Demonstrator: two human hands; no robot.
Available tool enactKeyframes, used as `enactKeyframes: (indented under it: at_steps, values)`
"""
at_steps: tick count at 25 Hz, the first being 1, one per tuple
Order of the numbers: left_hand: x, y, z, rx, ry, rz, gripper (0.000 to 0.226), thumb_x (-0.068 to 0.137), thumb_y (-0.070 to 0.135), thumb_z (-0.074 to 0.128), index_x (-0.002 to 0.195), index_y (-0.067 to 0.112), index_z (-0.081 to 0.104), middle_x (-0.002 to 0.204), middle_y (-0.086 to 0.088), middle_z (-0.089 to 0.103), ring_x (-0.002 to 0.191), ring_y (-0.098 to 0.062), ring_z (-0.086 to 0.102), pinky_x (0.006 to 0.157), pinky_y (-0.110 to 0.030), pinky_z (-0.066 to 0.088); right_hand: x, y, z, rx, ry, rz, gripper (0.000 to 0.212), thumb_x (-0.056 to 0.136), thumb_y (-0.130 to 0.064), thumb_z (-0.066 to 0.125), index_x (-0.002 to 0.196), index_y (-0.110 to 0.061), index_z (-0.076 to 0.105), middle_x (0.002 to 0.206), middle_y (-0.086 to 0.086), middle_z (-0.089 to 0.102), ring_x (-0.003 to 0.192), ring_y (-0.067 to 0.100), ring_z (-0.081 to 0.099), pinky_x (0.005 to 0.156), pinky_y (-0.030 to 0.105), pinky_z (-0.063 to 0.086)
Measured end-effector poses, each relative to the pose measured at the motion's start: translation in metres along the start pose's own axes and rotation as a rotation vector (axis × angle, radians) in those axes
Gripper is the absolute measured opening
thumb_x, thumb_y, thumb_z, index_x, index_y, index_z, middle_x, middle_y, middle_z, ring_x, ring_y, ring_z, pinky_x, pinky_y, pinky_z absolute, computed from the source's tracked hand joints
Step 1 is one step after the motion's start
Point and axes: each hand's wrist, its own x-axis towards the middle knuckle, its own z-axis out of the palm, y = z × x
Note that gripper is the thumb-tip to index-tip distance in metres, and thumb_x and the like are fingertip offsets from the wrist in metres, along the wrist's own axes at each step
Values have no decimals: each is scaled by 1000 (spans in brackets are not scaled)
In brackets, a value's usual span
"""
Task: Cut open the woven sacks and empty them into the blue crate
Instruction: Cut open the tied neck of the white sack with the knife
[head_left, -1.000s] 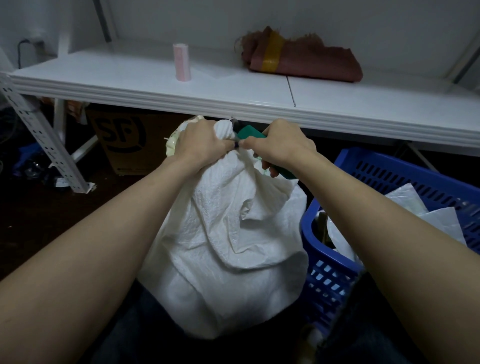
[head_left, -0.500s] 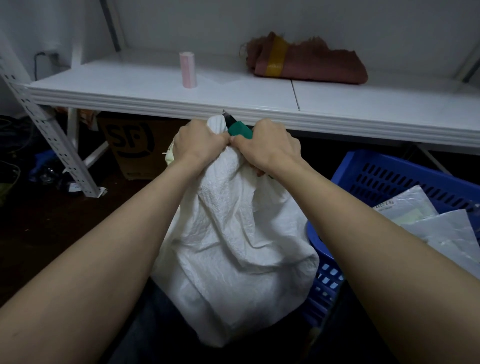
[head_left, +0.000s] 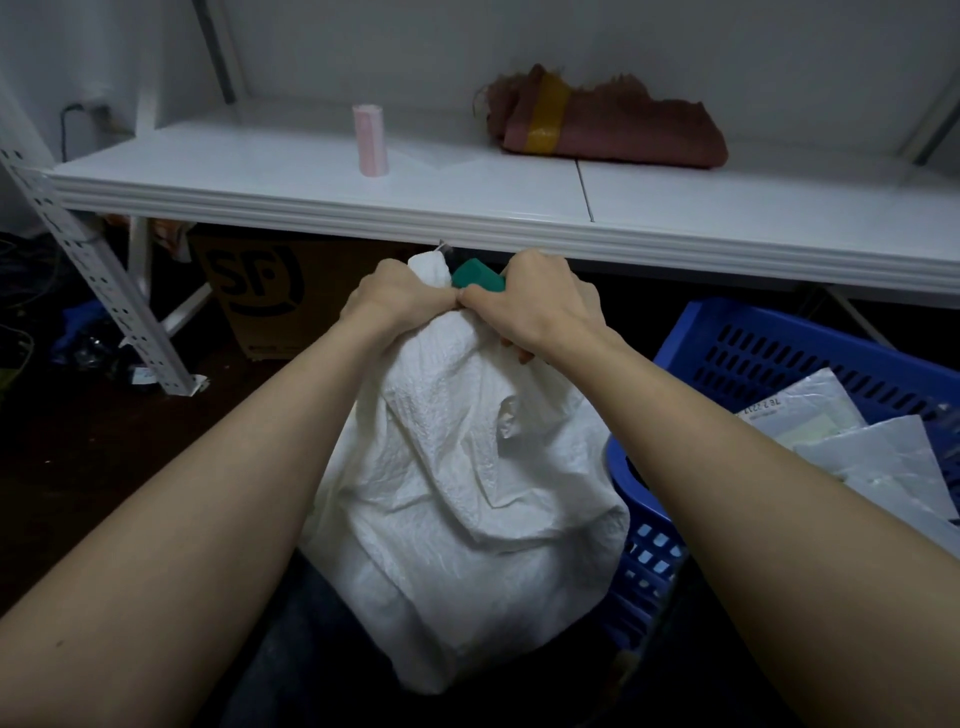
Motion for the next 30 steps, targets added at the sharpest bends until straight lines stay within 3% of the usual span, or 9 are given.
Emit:
enactKeyframes:
  at_steps: [4, 6, 10, 14, 17, 20, 24, 27, 30]
  values:
    - [4, -4, -6, -144, 16, 18, 63, 65, 51, 75, 105, 6, 57, 110, -11, 64, 101, -28, 62, 88, -38, 52, -3, -6, 2, -58, 46, -46, 40, 87, -48, 48, 61, -19, 38, 77, 3, 57, 72, 27, 56, 63, 31, 36]
    - [1, -5, -6, -26, 86, 56, 64, 68, 53, 72, 107, 4, 57, 112, -12, 63, 104, -30, 60, 81, -33, 48, -2, -8, 5, -37, 34, -42, 40, 88, -47, 47, 61, -19, 38, 80, 4, 60, 74, 27, 58, 64, 31, 38]
    - [-7, -7, -1, 146, 332, 161, 58, 73, 55, 67, 97, 3, 60, 108, -18, 64, 105, -37, 57, 72, -35, 40, -2, -13, 8, 32, 17, 8, 39, 89, -47, 47, 64, -18, 38, 83, 4, 59, 74, 27, 54, 66, 31, 34]
    - [-9, -5, 1, 183, 405, 210, 42, 78, 43, 65, 91, 3, 61, 103, -21, 64, 100, -40, 58, 69, -36, 37, 1, -18, 15, 177, -25, 92, 34, 89, -50, 48, 75, -18, 50, 91, 4, 70, 82, 27, 67, 57, 27, 34]
    - [-12, -2, 2, 170, 411, 215, 33, 79, 39, 64, 78, 8, 54, 99, -21, 65, 97, -39, 58, 67, -35, 35, 3, -19, 17, 291, -34, 140, 34, 87, -51, 50, 78, -19, 53, 90, 4, 71, 84, 27, 69, 67, 29, 44]
    - [-13, -3, -1, 147, 425, 225, 32, 79, 39, 63, 75, 10, 50, 97, -21, 65, 96, -39, 58, 65, -34, 33, 6, -18, 15, 351, -45, 146, 36, 85, -54, 51, 76, -19, 54, 79, 3, 72, 72, 25, 69, 76, 33, 52]
    - [-11, -7, -5, 126, 474, 269, 33, 80, 37, 61, 87, 5, 61, 96, -22, 65, 96, -40, 58, 65, -34, 33, 8, -23, 22, 618, -97, 208, 38, 77, -49, 59, 73, -12, 62, 58, 5, 65, 50, 26, 60, 66, 40, 54]
    - [-10, -8, -6, 76, 486, 312, 32, 81, 35, 59, 84, 4, 61, 92, -22, 65, 90, -38, 58, 64, -33, 31, 7, -26, 23, 933, -192, 266, 33, 82, -34, 65, 65, -6, 58, 50, 6, 55, 39, 21, 47, 43, 27, 40]
    - [-8, -10, -7, 11, 491, 342, 26, 80, 35, 58, 73, 11, 51, 84, -20, 64, 83, -37, 58, 63, -33, 31, 5, -27, 19, 1122, -242, 265, 28, 86, -25, 66, 68, -6, 55, 55, 6, 51, 39, 16, 42, 36, 21, 33]
